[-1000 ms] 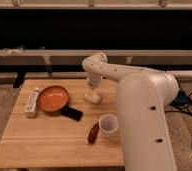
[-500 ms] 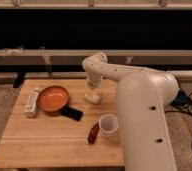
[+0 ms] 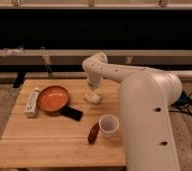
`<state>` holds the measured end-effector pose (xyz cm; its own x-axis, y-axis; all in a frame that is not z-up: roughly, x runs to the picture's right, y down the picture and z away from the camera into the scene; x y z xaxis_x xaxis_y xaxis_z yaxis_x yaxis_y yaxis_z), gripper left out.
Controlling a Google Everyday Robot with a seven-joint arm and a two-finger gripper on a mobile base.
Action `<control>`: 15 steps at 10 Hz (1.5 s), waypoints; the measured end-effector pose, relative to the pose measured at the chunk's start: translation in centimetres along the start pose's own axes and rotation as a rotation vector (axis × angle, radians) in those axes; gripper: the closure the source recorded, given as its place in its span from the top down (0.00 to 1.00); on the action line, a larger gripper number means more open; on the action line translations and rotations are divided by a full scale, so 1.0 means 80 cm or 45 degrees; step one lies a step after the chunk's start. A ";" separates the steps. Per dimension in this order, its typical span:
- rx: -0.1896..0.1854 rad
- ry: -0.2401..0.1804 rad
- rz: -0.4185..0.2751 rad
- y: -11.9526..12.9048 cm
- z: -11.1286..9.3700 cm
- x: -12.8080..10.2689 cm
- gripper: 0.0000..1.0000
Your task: Place the ceramic cup in the ceramic bowl
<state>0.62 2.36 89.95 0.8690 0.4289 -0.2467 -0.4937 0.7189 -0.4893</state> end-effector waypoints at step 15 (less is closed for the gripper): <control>-0.074 -0.146 -0.071 0.097 -0.100 0.178 0.80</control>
<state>9.41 9.71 75.96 0.8839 0.4514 -0.1225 -0.4395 0.7119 -0.5478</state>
